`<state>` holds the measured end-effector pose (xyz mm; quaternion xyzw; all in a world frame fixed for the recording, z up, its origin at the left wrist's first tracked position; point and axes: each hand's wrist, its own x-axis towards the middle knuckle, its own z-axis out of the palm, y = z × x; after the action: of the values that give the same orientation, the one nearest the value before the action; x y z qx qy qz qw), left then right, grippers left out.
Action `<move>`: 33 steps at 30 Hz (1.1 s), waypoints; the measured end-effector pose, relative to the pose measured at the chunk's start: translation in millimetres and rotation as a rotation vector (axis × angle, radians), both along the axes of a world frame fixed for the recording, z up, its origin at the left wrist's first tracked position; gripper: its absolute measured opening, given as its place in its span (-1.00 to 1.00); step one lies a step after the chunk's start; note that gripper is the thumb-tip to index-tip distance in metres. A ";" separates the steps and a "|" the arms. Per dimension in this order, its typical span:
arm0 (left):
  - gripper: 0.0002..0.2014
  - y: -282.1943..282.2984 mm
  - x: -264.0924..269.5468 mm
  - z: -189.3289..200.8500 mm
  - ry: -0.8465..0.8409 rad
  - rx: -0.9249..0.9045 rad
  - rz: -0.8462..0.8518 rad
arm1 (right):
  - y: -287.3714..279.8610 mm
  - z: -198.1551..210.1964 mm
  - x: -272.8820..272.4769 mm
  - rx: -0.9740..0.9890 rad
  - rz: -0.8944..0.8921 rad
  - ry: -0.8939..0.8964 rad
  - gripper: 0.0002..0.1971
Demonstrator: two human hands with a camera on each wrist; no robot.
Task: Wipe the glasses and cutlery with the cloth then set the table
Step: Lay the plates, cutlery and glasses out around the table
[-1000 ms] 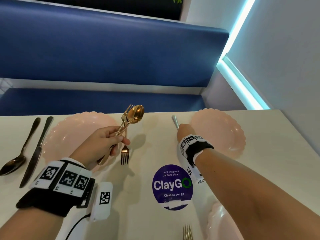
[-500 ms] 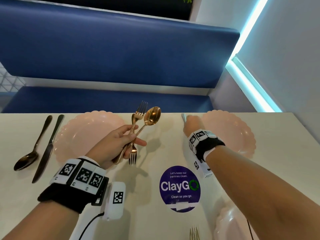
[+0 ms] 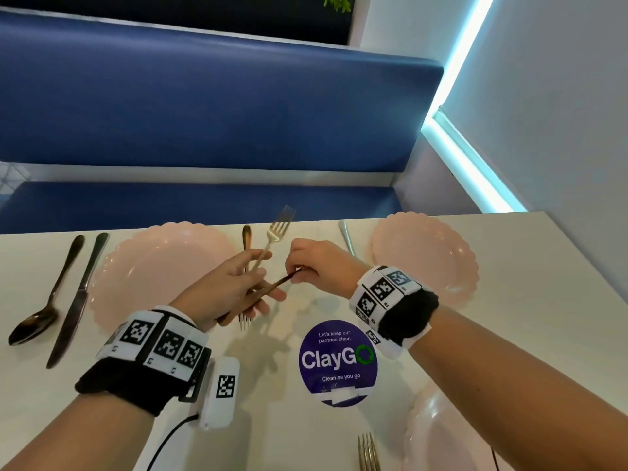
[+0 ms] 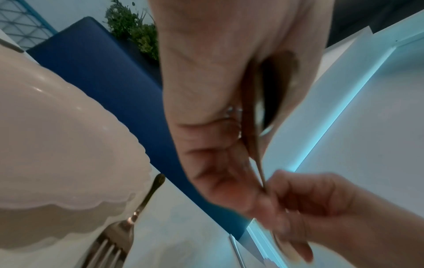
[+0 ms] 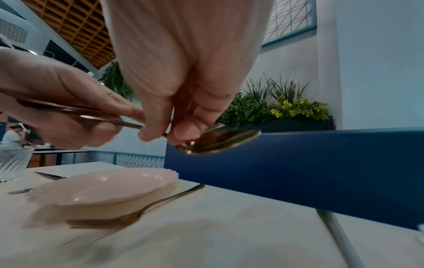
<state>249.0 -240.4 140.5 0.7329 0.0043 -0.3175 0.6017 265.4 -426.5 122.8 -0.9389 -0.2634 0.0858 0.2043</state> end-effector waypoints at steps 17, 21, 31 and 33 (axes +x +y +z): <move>-0.77 16.7 -0.8 -24.7 0.051 -0.072 0.371 | -37.8 -72.6 29.7 -0.142 -0.998 0.295 -0.73; -0.80 15.2 -1.7 -29.4 0.055 -0.063 0.344 | -44.2 -80.5 30.8 -0.094 -0.971 0.335 -0.81; -0.82 1.1 -6.0 -33.2 -0.019 -0.064 0.366 | -35.6 -56.8 29.9 -0.079 -0.996 0.169 -0.79; -0.75 -2.1 -5.1 -26.6 -0.068 -0.021 0.316 | -32.2 -33.4 23.4 0.108 -0.878 -0.078 -0.76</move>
<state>243.9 -242.5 113.9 0.7272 0.0958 -0.1939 0.6514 288.8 -458.7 89.4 -0.9523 0.1485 -0.0583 0.2601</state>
